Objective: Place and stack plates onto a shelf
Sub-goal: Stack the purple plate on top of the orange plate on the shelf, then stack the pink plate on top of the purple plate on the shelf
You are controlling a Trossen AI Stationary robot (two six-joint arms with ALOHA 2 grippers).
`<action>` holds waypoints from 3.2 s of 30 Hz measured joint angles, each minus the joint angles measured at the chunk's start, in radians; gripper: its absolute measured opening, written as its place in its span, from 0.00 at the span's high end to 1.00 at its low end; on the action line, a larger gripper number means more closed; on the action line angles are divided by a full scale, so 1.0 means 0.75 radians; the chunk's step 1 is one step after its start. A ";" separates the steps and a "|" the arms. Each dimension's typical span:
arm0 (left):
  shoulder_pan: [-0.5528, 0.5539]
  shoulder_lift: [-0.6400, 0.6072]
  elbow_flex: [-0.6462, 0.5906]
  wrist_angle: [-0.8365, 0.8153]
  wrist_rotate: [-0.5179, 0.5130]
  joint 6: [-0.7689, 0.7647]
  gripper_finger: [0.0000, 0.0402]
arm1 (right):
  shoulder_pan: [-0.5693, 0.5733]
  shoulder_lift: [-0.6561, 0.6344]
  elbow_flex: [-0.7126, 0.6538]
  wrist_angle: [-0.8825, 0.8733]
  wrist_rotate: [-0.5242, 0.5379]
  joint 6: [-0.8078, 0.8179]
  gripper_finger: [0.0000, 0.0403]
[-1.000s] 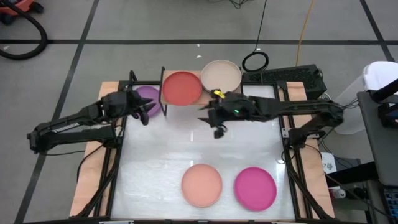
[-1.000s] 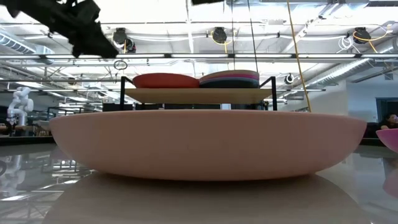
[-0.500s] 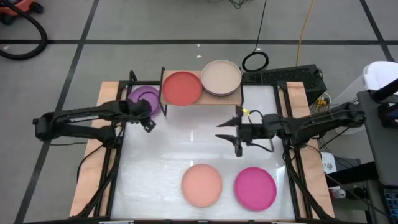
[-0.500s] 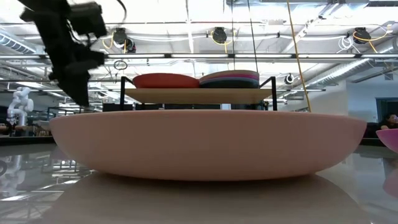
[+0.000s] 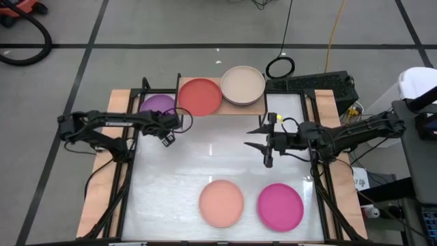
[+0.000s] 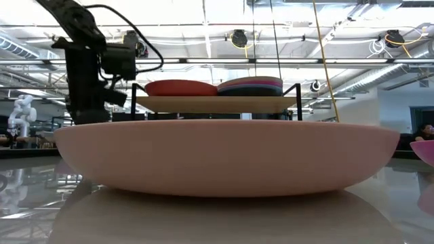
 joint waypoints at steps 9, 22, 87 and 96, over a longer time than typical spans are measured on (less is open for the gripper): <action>0.106 0.134 0.000 0.073 -0.041 0.103 0.68 | 0.000 0.001 0.000 -0.002 0.007 0.025 0.64; 0.124 0.171 0.006 0.076 0.048 0.100 0.96 | 0.000 0.001 0.000 -0.032 0.021 0.041 0.64; -0.341 0.033 0.683 0.366 -0.368 0.944 0.56 | -0.003 0.001 0.000 -0.059 0.064 0.048 0.64; -0.451 -0.093 0.742 0.359 -0.517 0.875 0.41 | -0.003 0.001 0.000 -0.079 0.067 0.050 0.64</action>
